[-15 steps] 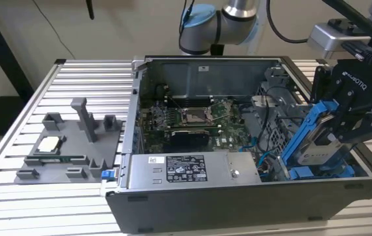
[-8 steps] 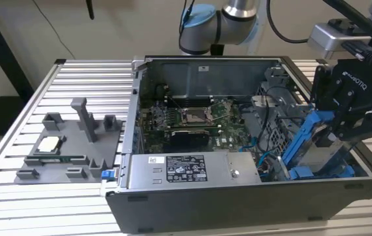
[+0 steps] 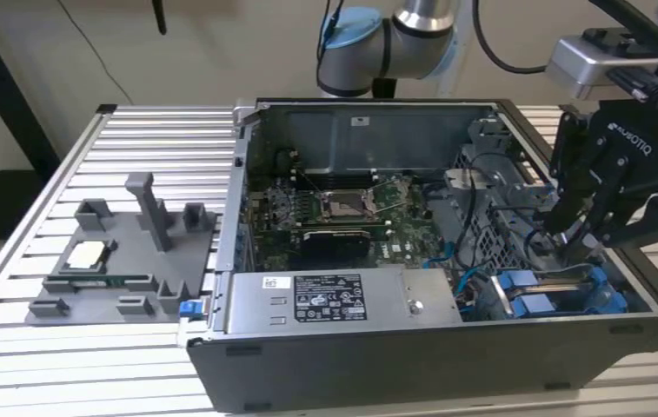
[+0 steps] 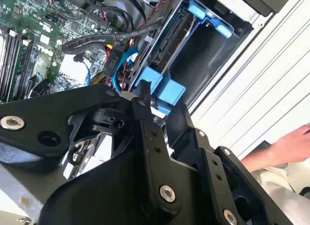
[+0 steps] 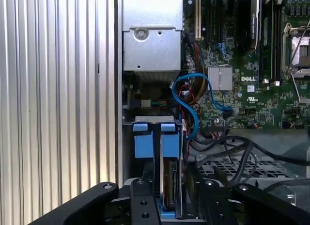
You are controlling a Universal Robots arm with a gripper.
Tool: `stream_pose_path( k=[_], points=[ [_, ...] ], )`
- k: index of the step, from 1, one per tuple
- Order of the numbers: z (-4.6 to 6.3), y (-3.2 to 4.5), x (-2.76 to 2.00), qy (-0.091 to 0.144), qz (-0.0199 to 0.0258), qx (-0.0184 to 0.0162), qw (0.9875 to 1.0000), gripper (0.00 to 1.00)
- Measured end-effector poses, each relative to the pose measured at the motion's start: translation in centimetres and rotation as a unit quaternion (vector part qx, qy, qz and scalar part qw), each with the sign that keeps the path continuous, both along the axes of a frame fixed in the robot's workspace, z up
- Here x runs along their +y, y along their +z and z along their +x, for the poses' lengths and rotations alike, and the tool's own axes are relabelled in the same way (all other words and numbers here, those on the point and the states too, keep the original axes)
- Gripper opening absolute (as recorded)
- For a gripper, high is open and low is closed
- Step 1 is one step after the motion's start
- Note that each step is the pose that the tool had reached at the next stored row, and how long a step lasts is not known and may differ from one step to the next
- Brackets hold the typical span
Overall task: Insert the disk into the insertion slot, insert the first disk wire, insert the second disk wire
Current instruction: 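Insert the disk into the insertion slot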
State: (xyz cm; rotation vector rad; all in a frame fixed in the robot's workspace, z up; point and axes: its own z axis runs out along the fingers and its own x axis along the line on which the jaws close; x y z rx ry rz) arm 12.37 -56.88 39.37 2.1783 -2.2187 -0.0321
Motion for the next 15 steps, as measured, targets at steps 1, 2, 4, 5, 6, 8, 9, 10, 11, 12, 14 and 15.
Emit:
stream_pose_path(
  k=[1, 2, 4, 5, 6, 8, 9, 10, 11, 12, 14, 15],
  points=[
    [0.0, 0.12, 0.04, 0.000, 0.0000, 0.0000, 1.0000, 0.40],
    [0.0, 0.25, 0.09, 0.000, -0.0001, 0.0000, 1.0000, 0.40],
    [0.0, 0.41, 0.22, 0.000, 0.0001, 0.0000, 1.0000, 0.40],
    [0.0, 0.46, 0.33, 0.000, 0.0000, 0.0000, 1.0000, 0.40],
    [0.0, 0.47, 0.48, 0.000, -0.0001, 0.0000, 1.0000, 0.40],
    [0.0, 0.47, 0.89, 0.000, 0.0004, -0.0001, 1.0000, 0.40],
    [0.0, 0.46, 1.12, 0.000, 0.0015, -0.0001, 1.0000, 0.40],
    [0.0, 0.46, 1.33, 0.000, 0.0037, -0.0003, 1.0000, 0.40],
    [0.0, 0.46, 1.54, 0.000, 0.0066, -0.0004, 1.0000, 0.40],
    [0.0, 0.45, 1.77, 0.000, 0.0097, -0.0006, 1.0000, 0.40],
    [0.0, 0.39, 2.15, 0.000, 0.0164, -0.0012, 0.9999, 0.40],
    [0.0, 0.34, 2.30, 0.000, 0.0193, -0.0017, 0.9998, 0.40]
  ],
)
